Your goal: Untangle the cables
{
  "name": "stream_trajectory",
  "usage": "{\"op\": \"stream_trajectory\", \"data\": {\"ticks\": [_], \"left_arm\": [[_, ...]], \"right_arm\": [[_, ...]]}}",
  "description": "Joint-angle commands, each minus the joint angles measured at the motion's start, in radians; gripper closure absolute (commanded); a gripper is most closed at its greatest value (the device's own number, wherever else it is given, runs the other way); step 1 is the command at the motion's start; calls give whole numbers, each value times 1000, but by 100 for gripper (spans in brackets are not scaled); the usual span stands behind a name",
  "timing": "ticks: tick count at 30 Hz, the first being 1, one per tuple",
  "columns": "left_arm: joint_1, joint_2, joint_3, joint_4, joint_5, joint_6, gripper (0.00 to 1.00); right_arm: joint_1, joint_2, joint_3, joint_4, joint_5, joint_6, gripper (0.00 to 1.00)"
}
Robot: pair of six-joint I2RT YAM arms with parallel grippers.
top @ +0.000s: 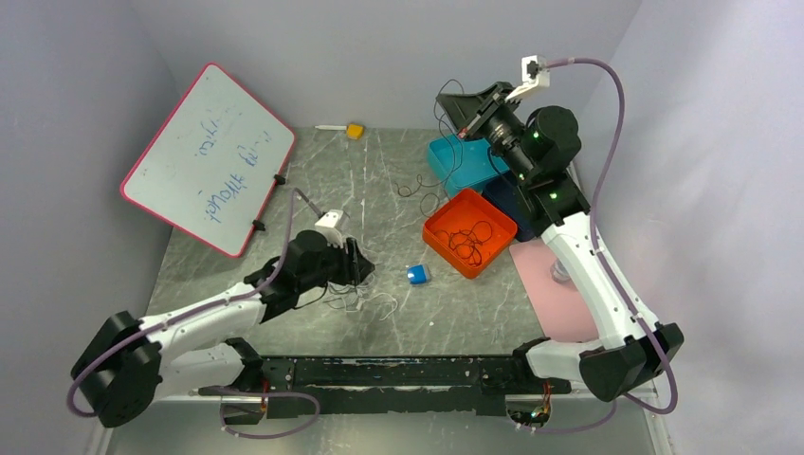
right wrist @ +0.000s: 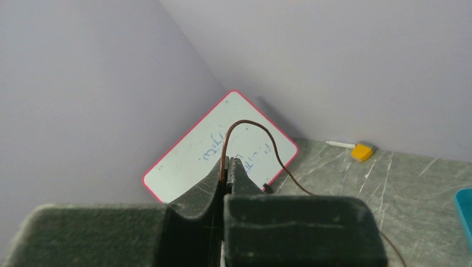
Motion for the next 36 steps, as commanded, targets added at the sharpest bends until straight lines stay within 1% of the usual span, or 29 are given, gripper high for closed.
{"op": "stream_trajectory", "data": {"ticks": [1,4,8,14,19,30,36], "left_arm": [[-8,-98,54,-96,-48,-9,46],[-8,-141,70,-137,-75,-7,44],[-8,-162,86,-183,-119,-13,43],[-8,-156,92,-224,-166,-23,44],[-8,-141,88,-223,-168,-30,45],[-7,-93,110,-231,-166,-28,46],[-7,-71,107,-225,-158,-34,47]], "right_arm": [[-9,-9,-18,26,-83,-25,100],[-9,2,-9,-8,-77,-38,100],[-9,3,4,-105,6,-80,100],[-9,-41,-11,-191,148,-151,100],[-9,-73,-5,-247,217,-199,100],[-10,-114,-48,-294,320,-230,100],[-10,-139,-167,-296,405,-229,100]]}}
